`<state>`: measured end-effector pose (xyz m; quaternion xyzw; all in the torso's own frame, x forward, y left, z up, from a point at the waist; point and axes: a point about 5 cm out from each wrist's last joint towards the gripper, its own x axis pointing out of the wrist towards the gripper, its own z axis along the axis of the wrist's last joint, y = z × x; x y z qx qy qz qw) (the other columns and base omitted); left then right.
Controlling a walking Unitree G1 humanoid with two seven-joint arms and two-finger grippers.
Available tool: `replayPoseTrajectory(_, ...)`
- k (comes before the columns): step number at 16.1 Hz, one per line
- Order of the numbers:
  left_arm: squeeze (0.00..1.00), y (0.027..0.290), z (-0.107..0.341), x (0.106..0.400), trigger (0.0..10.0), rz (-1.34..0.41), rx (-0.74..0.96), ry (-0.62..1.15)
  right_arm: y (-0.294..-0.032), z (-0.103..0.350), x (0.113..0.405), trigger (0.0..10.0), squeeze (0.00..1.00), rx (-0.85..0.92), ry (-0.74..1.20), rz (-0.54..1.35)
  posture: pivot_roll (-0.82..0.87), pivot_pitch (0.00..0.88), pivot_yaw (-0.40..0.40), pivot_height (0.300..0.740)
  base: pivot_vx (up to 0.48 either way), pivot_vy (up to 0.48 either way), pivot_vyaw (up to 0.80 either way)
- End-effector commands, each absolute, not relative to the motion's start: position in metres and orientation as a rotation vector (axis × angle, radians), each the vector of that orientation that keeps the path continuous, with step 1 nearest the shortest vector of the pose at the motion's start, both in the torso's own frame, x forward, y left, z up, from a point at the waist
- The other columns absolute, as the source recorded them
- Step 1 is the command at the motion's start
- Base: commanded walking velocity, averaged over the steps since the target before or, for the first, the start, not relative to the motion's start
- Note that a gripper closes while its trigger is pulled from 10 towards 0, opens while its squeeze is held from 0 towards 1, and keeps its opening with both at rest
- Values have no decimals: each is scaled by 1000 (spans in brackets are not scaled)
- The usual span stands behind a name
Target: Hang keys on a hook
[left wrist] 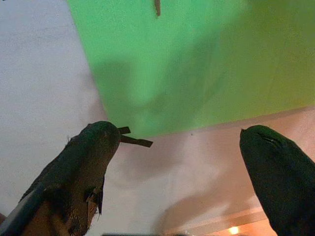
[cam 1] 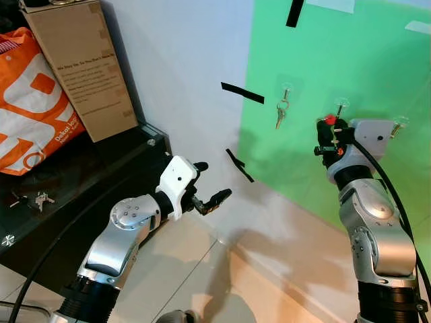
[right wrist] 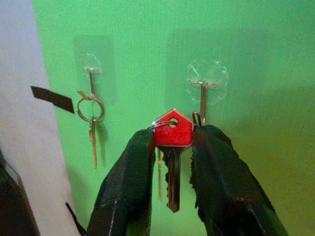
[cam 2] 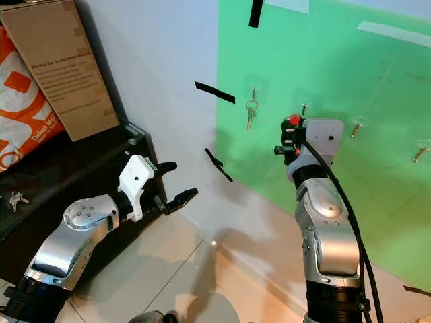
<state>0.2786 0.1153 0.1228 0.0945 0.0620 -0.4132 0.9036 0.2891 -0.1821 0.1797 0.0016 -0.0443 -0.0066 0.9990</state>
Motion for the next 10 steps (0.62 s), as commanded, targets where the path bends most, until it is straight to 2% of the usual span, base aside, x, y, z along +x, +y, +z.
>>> replayPoseTrajectory(1, 0, 115, 126, 278, 10000, -867, 207, 122, -184, 189, 285, 10000, 0, 22, -150, -19, -87, 0, 46, 740, 0, 0, 0)
replayPoseTrajectory(5, 0, 114, 126, 277, 10000, -877, 208, 123, -184, 192, 286, 10000, 0, 27, -165, -20, -82, 0, 40, 740, 0, 0, 0)
replayPoseTrajectory(7, 0, 114, 125, 276, 10000, -881, 206, 126, -185, 175, 284, 10000, 0, -18, -69, -16, -79, 0, 38, 740, 0, 0, 0)
replayPoseTrajectory(10, 0, 115, 125, 276, 10000, -882, 206, 129, -184, 168, 280, 10000, 0, -12, -48, -16, -79, 0, 42, 740, 0, 0, 0)
